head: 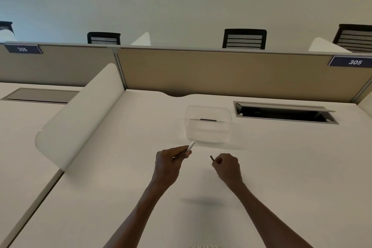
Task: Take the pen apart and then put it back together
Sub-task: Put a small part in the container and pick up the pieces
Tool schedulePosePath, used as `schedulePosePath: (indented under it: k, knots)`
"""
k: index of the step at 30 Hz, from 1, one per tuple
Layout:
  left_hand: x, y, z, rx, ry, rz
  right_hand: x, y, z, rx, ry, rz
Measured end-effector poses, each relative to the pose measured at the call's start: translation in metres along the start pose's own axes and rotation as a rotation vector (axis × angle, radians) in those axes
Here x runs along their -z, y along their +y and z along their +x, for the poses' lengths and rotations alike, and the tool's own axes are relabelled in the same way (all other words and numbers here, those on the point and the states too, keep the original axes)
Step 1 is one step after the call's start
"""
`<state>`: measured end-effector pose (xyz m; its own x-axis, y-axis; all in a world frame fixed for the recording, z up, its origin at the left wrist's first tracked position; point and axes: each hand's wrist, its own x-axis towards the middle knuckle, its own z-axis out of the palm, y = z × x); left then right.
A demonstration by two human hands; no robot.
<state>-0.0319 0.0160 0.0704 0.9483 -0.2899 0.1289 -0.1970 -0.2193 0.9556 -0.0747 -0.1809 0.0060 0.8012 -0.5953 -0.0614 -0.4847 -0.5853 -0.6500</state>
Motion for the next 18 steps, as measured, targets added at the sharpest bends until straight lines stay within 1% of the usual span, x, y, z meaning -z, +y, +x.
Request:
schedulePosePath:
  k: [7,9,11,15,18]
  knots:
    - [-0.003,0.004,0.000,0.000,-0.001,-0.030,0.044,-0.035,-0.014,0.226,0.150,0.373]
    - [-0.002,0.004,0.001,-0.017,0.006,-0.012,0.056,-0.044,-0.021,0.294,0.205,0.444]
    - [-0.002,0.004,0.002,-0.026,0.006,-0.010,0.065,-0.052,-0.028,0.356,0.236,0.466]
    - [-0.002,0.006,0.004,-0.039,-0.003,-0.012,0.076,-0.063,-0.037,0.477,0.237,0.446]
    - [-0.003,0.006,0.004,-0.049,-0.009,-0.006,0.077,-0.067,-0.040,0.522,0.231,0.416]
